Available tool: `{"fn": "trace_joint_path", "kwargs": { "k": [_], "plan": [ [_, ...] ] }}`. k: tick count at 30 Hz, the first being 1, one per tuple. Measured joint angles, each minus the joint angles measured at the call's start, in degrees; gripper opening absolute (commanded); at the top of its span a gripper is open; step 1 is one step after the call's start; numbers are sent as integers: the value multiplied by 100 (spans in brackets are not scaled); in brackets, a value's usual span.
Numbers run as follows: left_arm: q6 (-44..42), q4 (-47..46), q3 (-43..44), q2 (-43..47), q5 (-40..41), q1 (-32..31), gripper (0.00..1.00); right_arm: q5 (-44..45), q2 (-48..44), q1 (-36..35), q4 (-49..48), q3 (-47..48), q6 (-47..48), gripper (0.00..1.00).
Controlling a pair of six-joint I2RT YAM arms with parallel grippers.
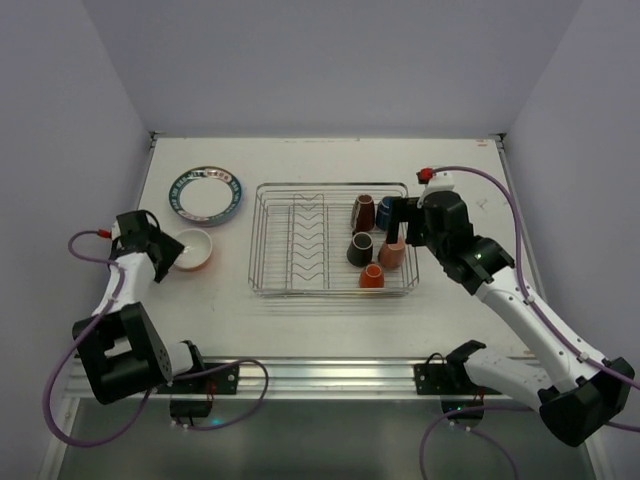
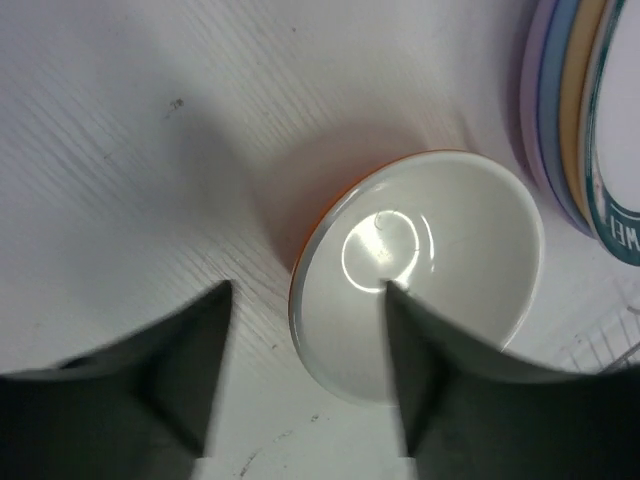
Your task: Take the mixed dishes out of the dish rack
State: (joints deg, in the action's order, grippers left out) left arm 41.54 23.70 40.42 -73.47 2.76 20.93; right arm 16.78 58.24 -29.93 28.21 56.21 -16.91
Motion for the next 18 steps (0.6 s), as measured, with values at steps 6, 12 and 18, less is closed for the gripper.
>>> {"fn": "trace_joint_path", "kwargs": {
  "k": [6,12,18],
  "plan": [
    [-92,350,284,756,269,0,100,-55,114,0,-52,-22,9,99],
    [-874,562,942,1561,20,-256,100,-444,87,0,-365,-249,46,99],
    [-1421,619,1464,2085,219,-2516,100,-734,334,-20,-413,-57,-173,99]
  ]
}}
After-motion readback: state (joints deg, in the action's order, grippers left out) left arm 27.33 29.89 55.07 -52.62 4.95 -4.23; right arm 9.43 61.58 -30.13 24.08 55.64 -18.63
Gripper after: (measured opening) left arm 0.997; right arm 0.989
